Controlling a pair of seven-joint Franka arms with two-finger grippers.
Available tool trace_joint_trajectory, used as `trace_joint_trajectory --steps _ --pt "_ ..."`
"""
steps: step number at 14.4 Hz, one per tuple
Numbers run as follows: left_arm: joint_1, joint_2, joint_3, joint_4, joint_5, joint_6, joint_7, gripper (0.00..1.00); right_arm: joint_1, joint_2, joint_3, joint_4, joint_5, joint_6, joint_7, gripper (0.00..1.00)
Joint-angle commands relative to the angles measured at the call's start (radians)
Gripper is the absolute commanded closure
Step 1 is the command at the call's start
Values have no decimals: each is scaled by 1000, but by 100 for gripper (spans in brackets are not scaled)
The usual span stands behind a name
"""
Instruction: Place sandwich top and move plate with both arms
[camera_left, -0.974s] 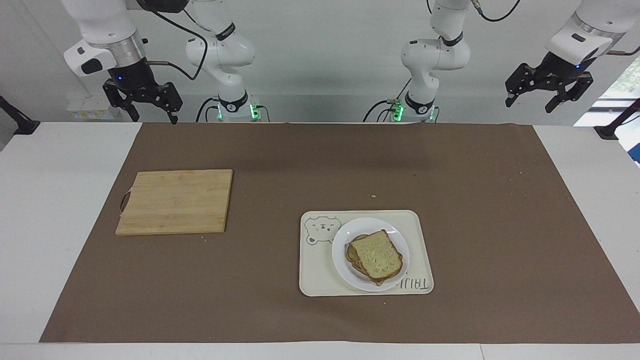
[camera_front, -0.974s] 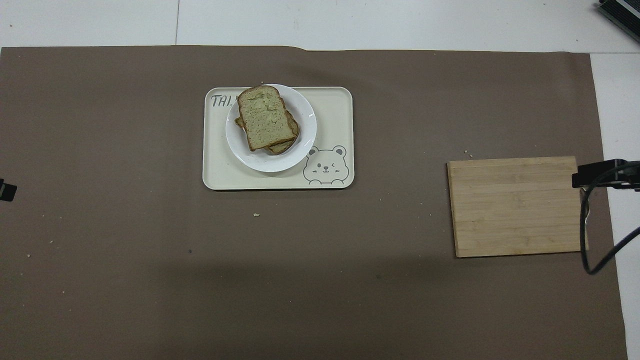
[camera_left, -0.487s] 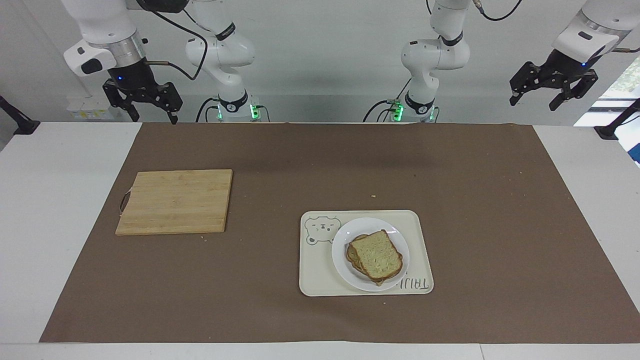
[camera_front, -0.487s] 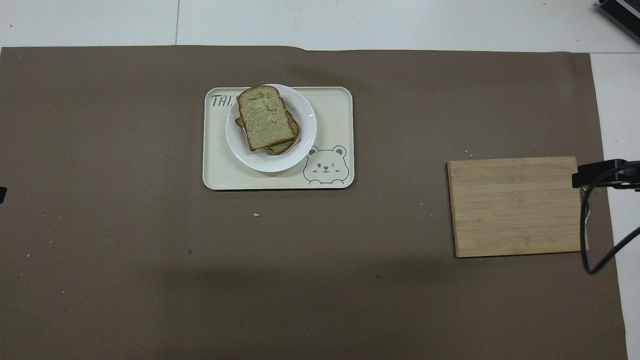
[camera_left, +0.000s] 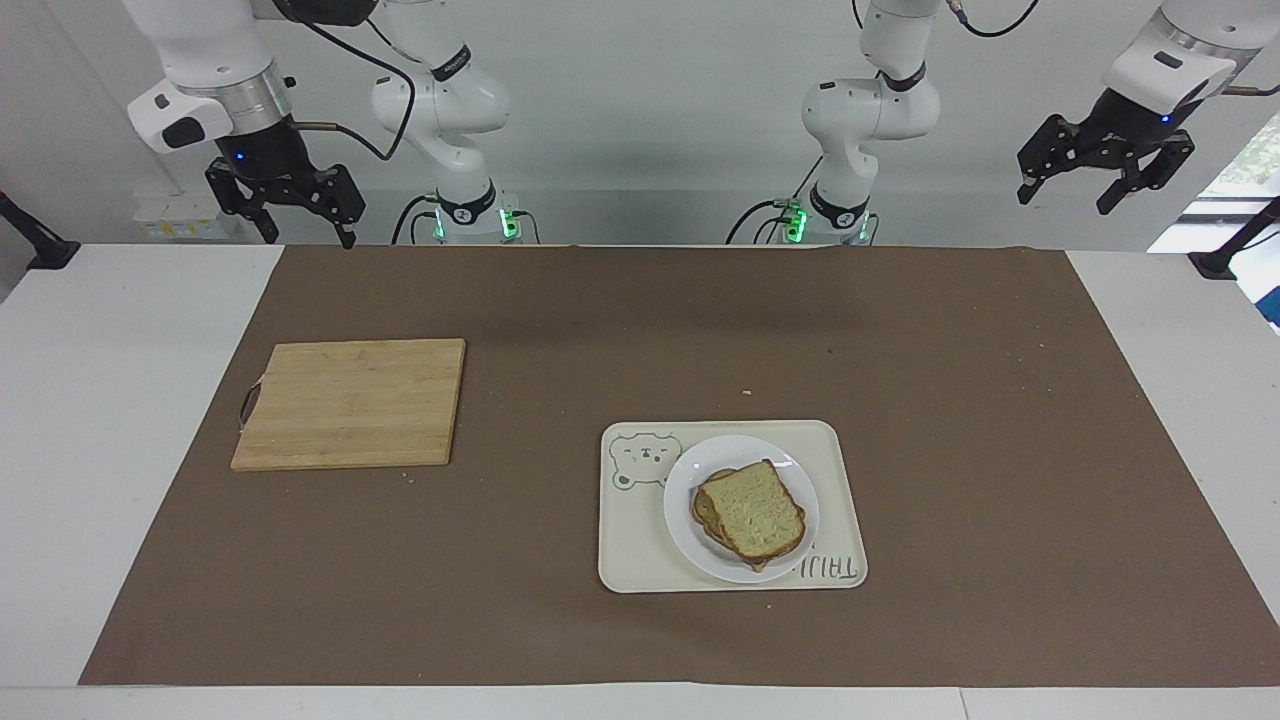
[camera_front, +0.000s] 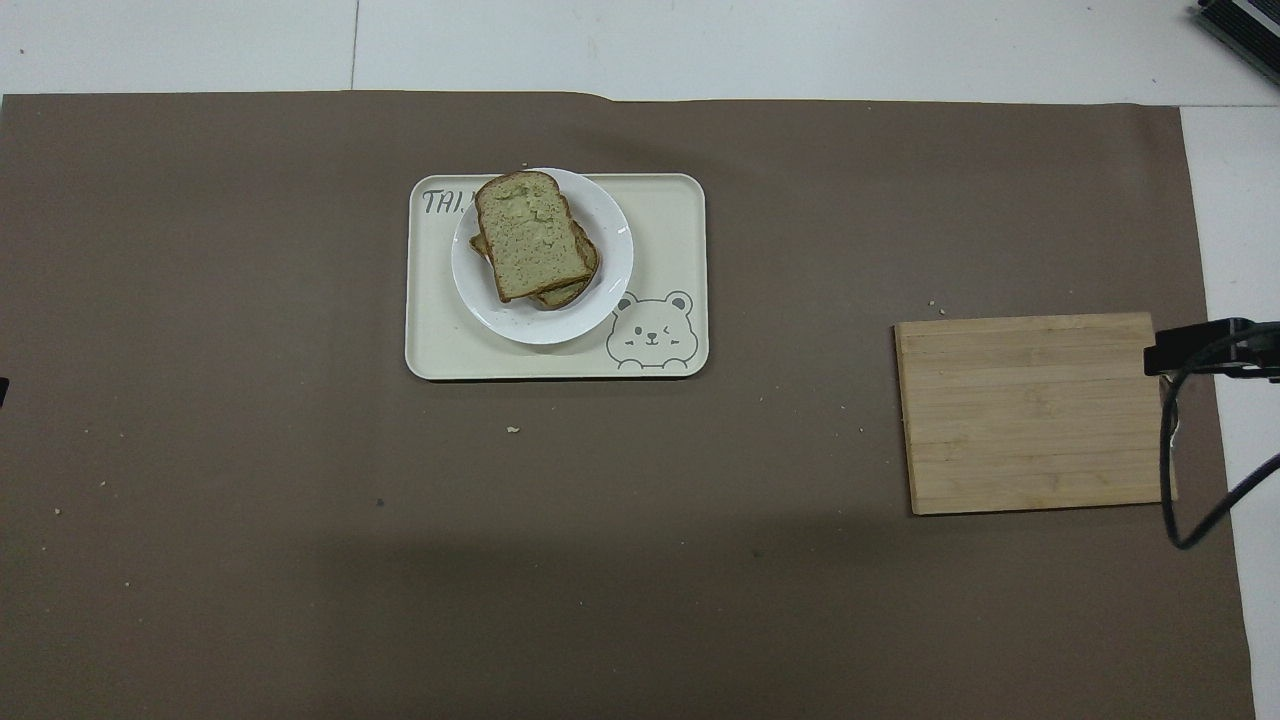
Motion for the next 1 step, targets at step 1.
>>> trace_joint_trajectory --steps 1 --pt "3 -30 -9 -30 17 -5 -13 0 -7 10 2 22 20 -20 7 0"
